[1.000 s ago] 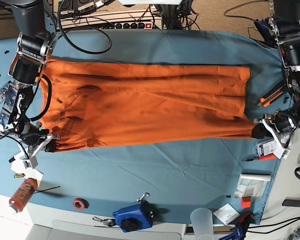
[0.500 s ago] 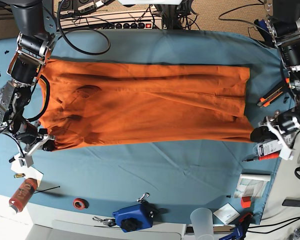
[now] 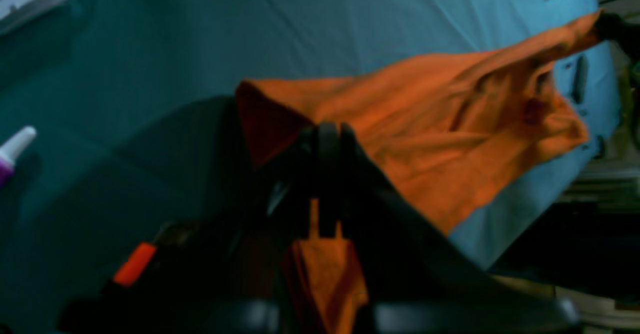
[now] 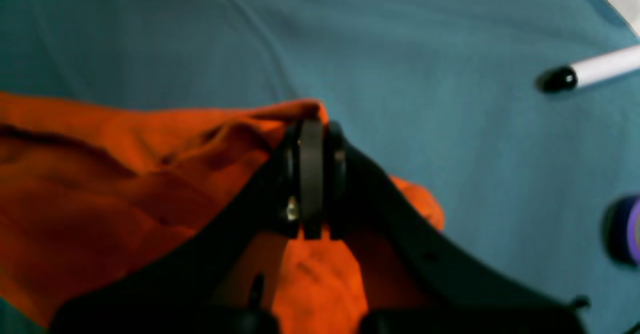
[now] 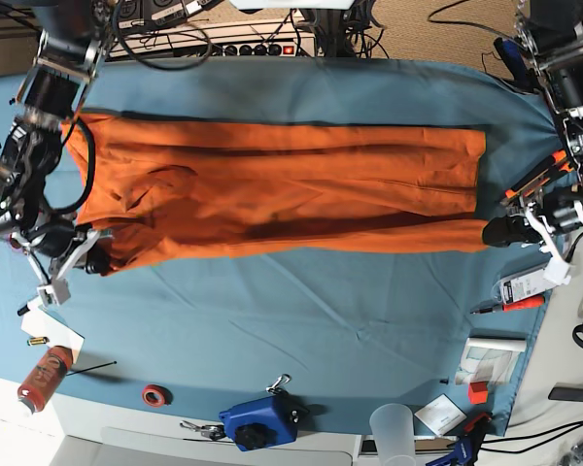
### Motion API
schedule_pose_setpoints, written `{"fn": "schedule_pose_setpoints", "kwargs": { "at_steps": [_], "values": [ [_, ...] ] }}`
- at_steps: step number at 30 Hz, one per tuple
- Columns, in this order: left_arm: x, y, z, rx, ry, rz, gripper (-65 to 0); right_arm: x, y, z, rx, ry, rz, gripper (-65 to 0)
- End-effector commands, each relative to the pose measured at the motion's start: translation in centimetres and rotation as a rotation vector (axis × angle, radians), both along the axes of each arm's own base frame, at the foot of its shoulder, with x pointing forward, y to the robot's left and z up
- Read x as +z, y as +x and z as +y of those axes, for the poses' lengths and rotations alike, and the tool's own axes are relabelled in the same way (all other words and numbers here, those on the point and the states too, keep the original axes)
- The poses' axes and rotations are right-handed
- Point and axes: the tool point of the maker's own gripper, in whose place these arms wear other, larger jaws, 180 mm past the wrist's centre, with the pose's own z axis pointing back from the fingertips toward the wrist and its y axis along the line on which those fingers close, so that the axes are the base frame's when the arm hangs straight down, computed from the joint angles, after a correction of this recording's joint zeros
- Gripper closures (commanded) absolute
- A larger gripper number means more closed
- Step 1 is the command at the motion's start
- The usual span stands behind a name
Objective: Layout the t-shirt on the table in an organized manner, then fold the t-shirt properly
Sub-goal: 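Fold the hem over toward the collar with both grippers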
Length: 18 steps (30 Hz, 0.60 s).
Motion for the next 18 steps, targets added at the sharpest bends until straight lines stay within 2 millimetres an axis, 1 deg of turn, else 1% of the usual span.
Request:
{"fn": "schedule_pose_setpoints", "kwargs": {
  "at_steps": [1,3,5,10,14,16,18],
  "values": [
    [2.2,0.6,0.9,0.009,0.009,-0.066,0.0,2.2,0.7,-0.3,0.005,-0.019,-0.067,0.0],
    [2.6,0.0,1.4,0.023,0.029,-0.083,0.0,2.0,0.0,-0.1,0.016,-0.041,-0.060,0.0],
    [2.4,-0.9,1.7,0.031,0.043,-0.081,0.0,1.9,-0.7,0.1,0.020,-0.053,-0.057,0.0],
    [0.4,-3.3,1.7,0.028,0.047,-0.015,0.0,0.9,-2.1,0.2,0.015,-0.069,-0.008,0.0],
    [-0.4,-4.6,1.2,0.015,0.014,0.013,0.0,-0.3,-3.5,-0.2,0.003,-0.057,0.044,0.0],
    [-1.1,-5.4,0.8,0.009,0.007,0.037,0.0,-0.7,-4.4,-0.5,-0.010,-0.029,0.060,0.0],
    [-1.7,-6.2,0.4,0.008,-0.015,0.055,0.0,-1.1,-5.5,-1.1,-0.035,-0.007,0.073,0.0]
  ]
}}
